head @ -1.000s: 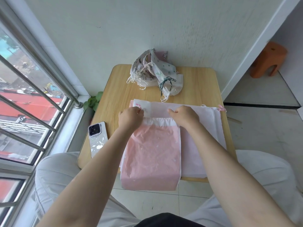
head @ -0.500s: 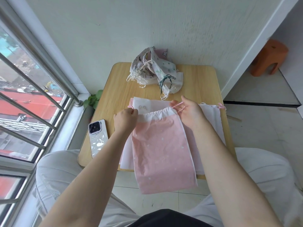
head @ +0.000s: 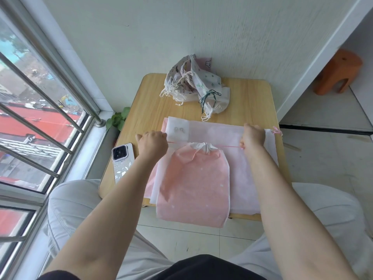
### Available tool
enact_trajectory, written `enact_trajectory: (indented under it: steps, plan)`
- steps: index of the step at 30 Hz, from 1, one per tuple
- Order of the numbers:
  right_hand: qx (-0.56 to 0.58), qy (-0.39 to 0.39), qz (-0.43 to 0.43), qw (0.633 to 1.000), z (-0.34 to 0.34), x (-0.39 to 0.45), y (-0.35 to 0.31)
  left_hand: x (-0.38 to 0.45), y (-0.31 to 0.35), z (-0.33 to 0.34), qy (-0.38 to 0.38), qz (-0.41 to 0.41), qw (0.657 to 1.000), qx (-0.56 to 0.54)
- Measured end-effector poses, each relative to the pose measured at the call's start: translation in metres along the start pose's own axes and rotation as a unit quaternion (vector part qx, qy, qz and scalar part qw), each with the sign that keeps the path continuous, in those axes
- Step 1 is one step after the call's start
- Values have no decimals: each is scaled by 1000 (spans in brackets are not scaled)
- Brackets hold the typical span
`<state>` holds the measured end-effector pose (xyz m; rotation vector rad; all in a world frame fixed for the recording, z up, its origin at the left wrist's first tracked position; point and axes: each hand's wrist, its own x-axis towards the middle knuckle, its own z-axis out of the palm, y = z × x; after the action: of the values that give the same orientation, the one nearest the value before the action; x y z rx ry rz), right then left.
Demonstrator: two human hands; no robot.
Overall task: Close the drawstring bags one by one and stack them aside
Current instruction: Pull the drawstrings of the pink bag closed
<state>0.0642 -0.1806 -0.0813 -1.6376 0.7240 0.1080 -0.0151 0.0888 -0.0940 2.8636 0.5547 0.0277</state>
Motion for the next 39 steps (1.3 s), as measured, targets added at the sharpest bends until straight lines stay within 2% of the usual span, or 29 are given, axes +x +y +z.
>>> enact_trajectory:
  steps: [2,5,11,13,15,16,17,19,20,22,25,26,30,32,35,39]
  plan:
    - [-78,38,-47,995,-5,6,2,-1,-3,0,7,-12,1000,4]
    - [-140,28,-113,983,-4,1,6,-4,4,1,13,-19,1000,9]
    - [-70,-85,-161,981,9,-15,1,6,15,-11,-5,-66,994,-82]
    - [-107,-56,-203,972,12,-21,-3,9,23,-17,-9,-78,988,-135]
    - [-173,-2,-268,948,13,-26,-3,15,30,-20,-15,-86,979,-185]
    - [-216,0,-282,935,13,-28,-2,18,33,-21,-17,-92,974,-208]
    - [-274,-27,-269,923,13,-31,-3,20,36,-21,-21,-98,968,-228]
    - [-391,-132,-189,891,19,-37,-3,22,44,-26,-31,-105,958,-267]
    - [-424,-182,-150,874,21,-40,-1,22,48,-28,-36,-104,952,-285]
    - [-453,-229,-128,852,26,-46,4,19,57,-34,-55,-78,936,-340]
    - [-394,-247,-151,872,33,-50,9,12,60,-35,-105,-2,897,-430]
    - [-366,-253,-156,882,33,-52,9,9,58,-33,-109,10,898,-426]
    - [-294,-246,-178,906,34,-55,9,7,50,-21,-67,2,970,-234]
    - [-252,-238,-180,921,34,-58,9,3,52,-23,-122,-23,980,-154]
    - [-179,-232,-184,938,33,-63,7,-5,62,-24,-208,-16,973,-98]
    - [-138,-237,-182,944,35,-69,7,-10,74,-23,-273,-38,943,-185]
